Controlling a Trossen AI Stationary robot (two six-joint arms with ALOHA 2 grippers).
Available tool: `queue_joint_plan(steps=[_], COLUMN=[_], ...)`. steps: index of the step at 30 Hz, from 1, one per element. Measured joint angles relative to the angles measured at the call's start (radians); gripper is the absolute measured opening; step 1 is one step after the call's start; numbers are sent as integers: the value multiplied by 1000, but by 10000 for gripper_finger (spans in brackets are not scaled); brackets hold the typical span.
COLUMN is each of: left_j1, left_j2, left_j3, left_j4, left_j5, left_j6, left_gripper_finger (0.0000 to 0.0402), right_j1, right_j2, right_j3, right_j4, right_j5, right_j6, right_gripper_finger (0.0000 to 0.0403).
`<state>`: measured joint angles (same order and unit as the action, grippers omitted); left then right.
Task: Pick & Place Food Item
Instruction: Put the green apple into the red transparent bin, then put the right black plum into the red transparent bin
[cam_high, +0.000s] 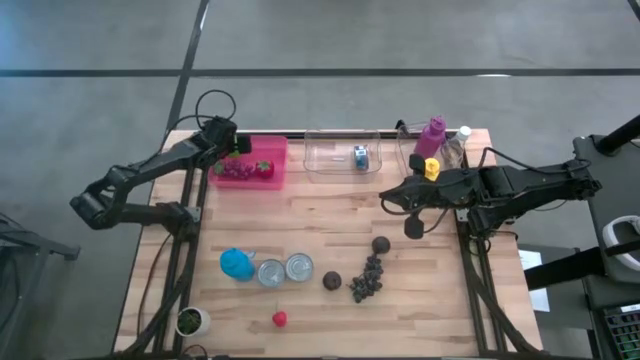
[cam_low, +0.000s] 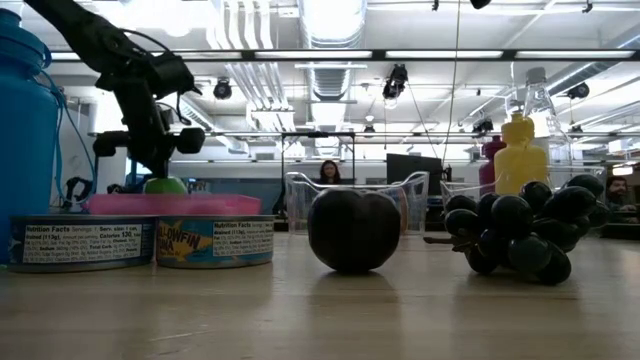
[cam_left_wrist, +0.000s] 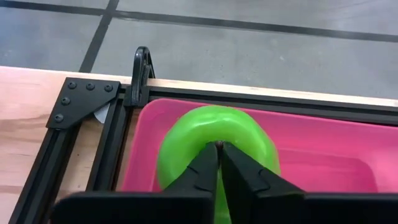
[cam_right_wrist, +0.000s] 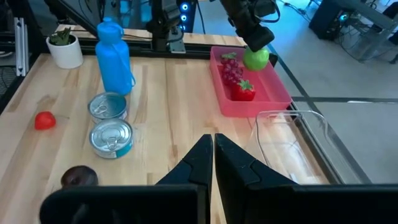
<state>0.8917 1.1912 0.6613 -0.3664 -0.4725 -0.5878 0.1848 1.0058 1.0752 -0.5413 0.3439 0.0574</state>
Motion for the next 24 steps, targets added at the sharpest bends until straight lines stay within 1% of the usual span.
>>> queue_joint_plan(steps=[8,14,16,20,24], left_j1=[0,0,0,0,-9], left_j2=[0,0,-2,-27,-66], left_j3=[0,5,26,97,177], left_j4=[0,-6,-13,-26,-28], left_j5=[0,13,53,174,302], left_j6=[1,2,4,12,105], left_gripper_finger=[94,125,129,133,130], right_j1=[0,0,0,0,0], right_j2=[0,0,0,-4,-5], right_j3=[0,0,0,0,0], right_j4=[0,0,0,0,-1], right_j5=[0,-1,-1,-2,-3], right_j6=[-4,-4,-4,-4,-4], right_gripper_finger=[13,13,13,13,13])
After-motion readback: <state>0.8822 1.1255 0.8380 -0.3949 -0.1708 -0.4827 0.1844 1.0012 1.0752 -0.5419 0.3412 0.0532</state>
